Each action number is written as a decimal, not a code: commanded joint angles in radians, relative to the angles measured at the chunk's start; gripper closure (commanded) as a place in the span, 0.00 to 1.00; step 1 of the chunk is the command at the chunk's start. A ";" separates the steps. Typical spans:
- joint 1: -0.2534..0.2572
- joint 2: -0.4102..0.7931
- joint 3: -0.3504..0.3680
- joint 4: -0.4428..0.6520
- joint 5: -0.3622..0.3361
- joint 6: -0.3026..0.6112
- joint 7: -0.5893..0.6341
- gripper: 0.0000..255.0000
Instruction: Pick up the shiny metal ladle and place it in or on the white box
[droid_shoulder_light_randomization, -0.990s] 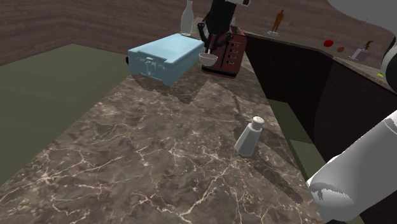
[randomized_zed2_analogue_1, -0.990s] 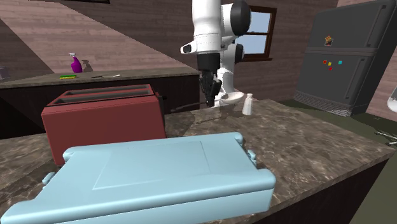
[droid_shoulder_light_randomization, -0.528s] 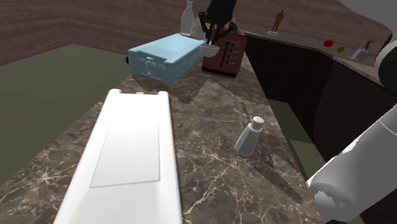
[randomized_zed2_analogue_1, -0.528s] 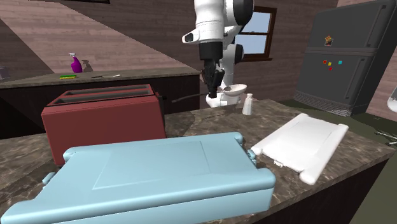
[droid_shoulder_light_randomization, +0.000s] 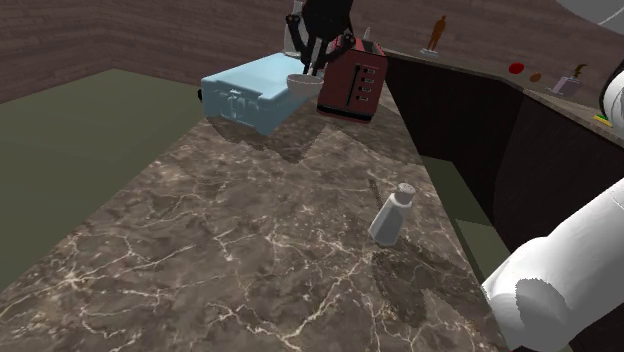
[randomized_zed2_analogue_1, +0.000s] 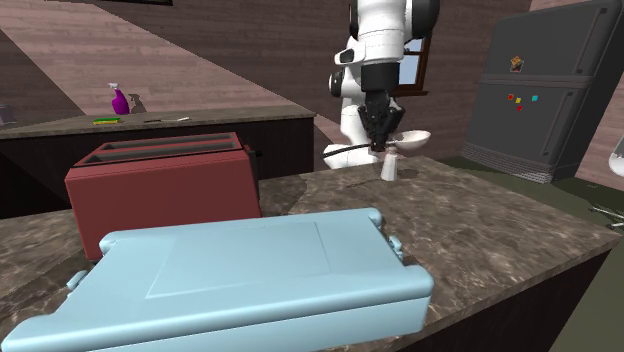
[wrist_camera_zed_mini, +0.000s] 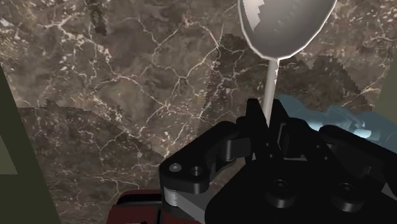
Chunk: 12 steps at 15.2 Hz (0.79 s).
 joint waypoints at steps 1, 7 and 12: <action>0.022 -0.009 0.026 -0.004 0.000 0.000 0.050 1.00; 0.092 0.004 0.111 0.018 -0.014 0.001 0.204 1.00; 0.158 0.052 0.188 0.076 -0.047 -0.006 0.342 1.00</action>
